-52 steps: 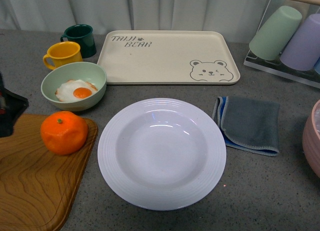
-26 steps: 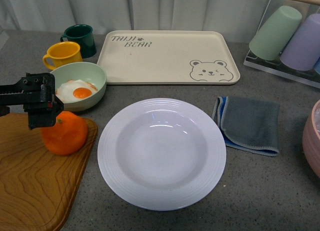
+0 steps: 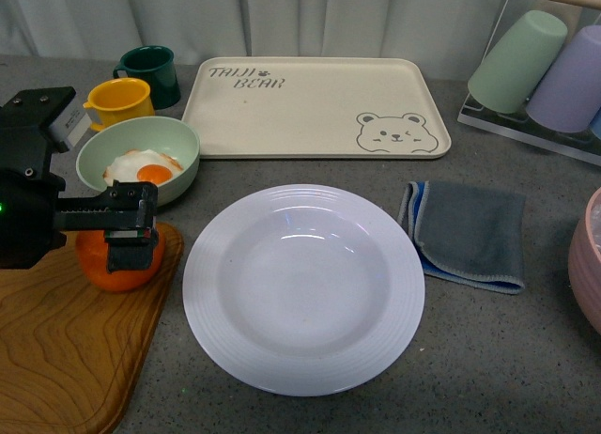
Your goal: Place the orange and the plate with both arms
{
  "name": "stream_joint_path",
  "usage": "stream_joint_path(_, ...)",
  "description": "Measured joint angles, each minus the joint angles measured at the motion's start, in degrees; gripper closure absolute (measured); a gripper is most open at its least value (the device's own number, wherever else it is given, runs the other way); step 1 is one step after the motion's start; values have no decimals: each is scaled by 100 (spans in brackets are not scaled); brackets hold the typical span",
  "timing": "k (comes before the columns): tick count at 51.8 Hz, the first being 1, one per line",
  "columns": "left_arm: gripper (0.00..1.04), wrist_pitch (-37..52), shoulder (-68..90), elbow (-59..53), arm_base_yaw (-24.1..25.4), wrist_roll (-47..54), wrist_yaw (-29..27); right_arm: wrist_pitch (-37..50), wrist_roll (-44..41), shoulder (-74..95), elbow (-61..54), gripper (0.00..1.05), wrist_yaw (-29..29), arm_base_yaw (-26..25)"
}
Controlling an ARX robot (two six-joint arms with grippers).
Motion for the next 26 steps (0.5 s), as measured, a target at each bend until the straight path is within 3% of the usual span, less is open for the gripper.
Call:
stream_joint_path(5,8,-15,83,46,-28,11,-87,0,0,0,0,9,0,0)
stream_joint_path(19,50,-42,85,96,-37,-66,-92,0,0,0,0,9,0,0)
stream_joint_path(26,57,-118,-221,57,-142,-72,-42,0,0,0,0,9,0,0)
